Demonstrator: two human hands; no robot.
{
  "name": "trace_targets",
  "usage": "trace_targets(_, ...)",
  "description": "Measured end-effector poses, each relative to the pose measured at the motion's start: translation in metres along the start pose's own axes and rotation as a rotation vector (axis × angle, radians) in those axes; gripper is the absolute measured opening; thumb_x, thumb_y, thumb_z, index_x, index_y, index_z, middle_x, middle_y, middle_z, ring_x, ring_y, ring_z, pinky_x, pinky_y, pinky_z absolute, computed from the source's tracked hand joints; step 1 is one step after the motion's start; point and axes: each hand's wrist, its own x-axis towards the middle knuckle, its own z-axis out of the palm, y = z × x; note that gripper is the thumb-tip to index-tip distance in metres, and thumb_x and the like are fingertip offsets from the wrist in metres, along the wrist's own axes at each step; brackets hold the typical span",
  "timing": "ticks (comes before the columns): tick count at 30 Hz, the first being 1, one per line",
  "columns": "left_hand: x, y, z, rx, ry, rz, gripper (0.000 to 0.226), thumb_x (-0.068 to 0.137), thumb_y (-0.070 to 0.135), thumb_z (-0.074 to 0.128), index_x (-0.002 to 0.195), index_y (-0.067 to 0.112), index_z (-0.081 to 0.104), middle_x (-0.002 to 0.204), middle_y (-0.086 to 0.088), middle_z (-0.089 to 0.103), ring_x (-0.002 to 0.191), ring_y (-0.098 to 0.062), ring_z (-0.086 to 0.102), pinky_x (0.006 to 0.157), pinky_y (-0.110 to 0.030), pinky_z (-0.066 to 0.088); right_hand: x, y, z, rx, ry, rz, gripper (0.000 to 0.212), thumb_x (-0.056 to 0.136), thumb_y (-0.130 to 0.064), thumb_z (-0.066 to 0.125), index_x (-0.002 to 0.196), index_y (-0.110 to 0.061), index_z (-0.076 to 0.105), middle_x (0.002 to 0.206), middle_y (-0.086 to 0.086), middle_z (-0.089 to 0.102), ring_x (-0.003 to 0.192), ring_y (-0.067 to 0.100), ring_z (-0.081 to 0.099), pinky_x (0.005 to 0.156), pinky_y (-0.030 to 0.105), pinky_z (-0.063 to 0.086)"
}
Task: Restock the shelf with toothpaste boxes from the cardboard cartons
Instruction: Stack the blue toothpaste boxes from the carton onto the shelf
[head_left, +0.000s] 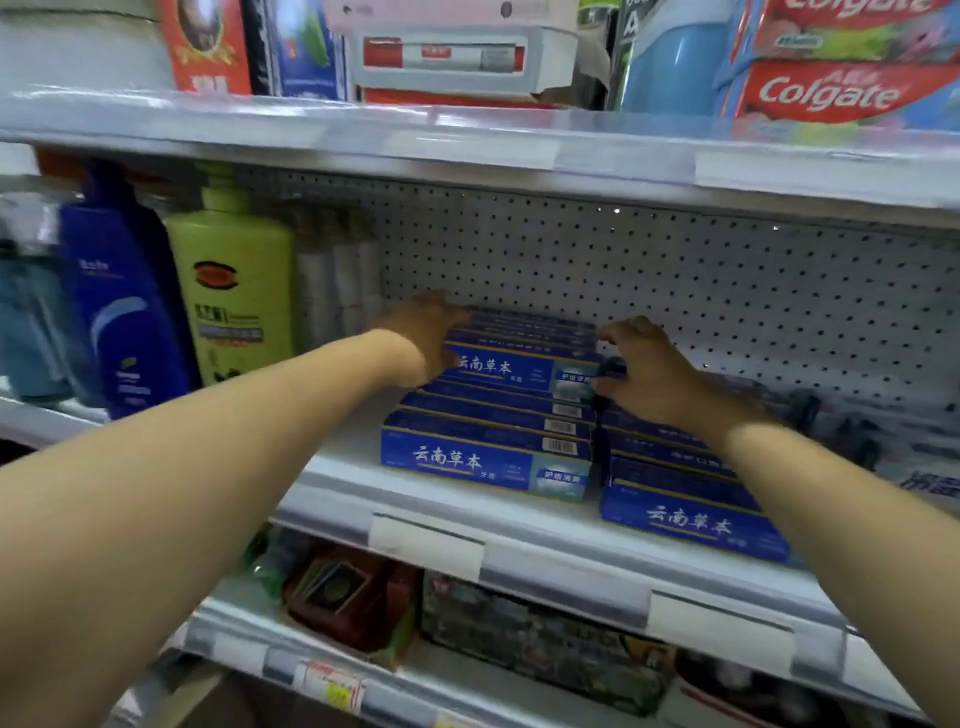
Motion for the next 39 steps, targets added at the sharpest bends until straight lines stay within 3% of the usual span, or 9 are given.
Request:
trace_targets(3,-0.042,-0.015,-0.015,-0.014,-0.006,-0.046,0.043,0.089,0.028,0.057,0.129,0.014,0.051,0.127,-0.013,0.054,0.111,-0.031,0.054,0.093,-0.04,0.047,-0.021,-0.039,-0.001,0.009,-0.043,-0.021,0.065,0.088,-0.027,0.063,0.144,-0.014,0.03,0.146,0.01,0.026,0.138,0.026,0.022,0.11,0.032,0.025)
trace_targets(5,-0.075,-0.026,-0.024,-0.004,0.018,-0.107,0.043,0.088,0.032,0.06,0.125,0.011,0.052,0.123,-0.014,0.054,0.111,-0.032,0.052,0.092,-0.041,0.047,-0.035,-0.065,0.001,-0.005,-0.072,-0.06,0.067,0.087,-0.028,0.064,0.144,-0.014,0.031,0.149,0.01,0.026,0.138,0.025,0.023,0.11,0.03,0.024)
trace_targets(9,-0.143,-0.052,-0.031,-0.008,-0.011,-0.157,0.053,0.088,0.032,0.062,0.136,0.019,0.043,0.132,-0.011,0.043,0.123,-0.031,0.041,0.099,-0.046,0.041,-0.064,-0.12,0.018,0.018,-0.152,-0.184,0.069,0.085,-0.031,0.065,0.143,-0.012,0.033,0.143,0.011,0.035,0.132,0.026,0.033,0.104,0.031,0.031)
trace_targets(15,-0.255,-0.096,-0.014,0.004,-0.113,-0.331,0.051,0.086,0.027,0.062,0.133,0.019,0.045,0.131,-0.011,0.045,0.12,-0.032,0.044,0.096,-0.043,0.042,-0.108,-0.204,0.07,0.016,-0.246,-0.397,0.068,0.083,-0.034,0.065,0.139,-0.012,0.036,0.136,0.012,0.035,0.13,0.029,0.031,0.105,0.04,0.034)
trace_targets(21,-0.356,-0.123,0.032,-0.043,-0.255,-0.508,0.054,0.087,0.031,0.062,0.136,0.021,0.042,0.134,-0.011,0.042,0.123,-0.032,0.041,0.098,-0.044,0.041,-0.153,-0.262,0.145,-0.001,-0.387,-0.568,0.067,0.08,-0.032,0.066,0.137,-0.011,0.039,0.133,0.011,0.038,0.126,0.028,0.035,0.106,0.038,0.034)
trace_targets(27,-0.43,-0.142,0.101,-0.122,-0.386,-0.656,0.055,0.085,0.027,0.064,0.135,0.019,0.044,0.132,-0.011,0.044,0.122,-0.032,0.042,0.097,-0.043,0.042,-0.186,-0.285,0.229,0.0,-0.583,-0.657,0.065,0.081,-0.031,0.067,0.136,-0.011,0.04,0.134,0.011,0.039,0.127,0.028,0.036,0.103,0.032,0.032)
trace_targets(36,-0.474,-0.154,0.216,-0.264,-0.559,-0.879,0.049,0.087,0.029,0.062,0.131,0.014,0.047,0.132,-0.014,0.049,0.121,-0.032,0.048,0.096,-0.035,0.041,-0.187,-0.274,0.365,-0.052,-0.85,-0.709,0.06,0.084,-0.03,0.064,0.137,-0.013,0.039,0.135,0.008,0.038,0.127,0.027,0.035,0.104,0.036,0.036)
trace_targets(39,-0.486,-0.155,0.255,-0.274,-0.62,-0.96,0.053,0.087,0.032,0.061,0.134,0.014,0.043,0.137,-0.014,0.045,0.125,-0.033,0.045,0.099,-0.039,0.041,-0.19,-0.269,0.41,-0.057,-0.951,-0.726,0.059,0.086,-0.028,0.064,0.136,-0.012,0.039,0.135,0.009,0.038,0.128,0.028,0.035,0.104,0.036,0.035)
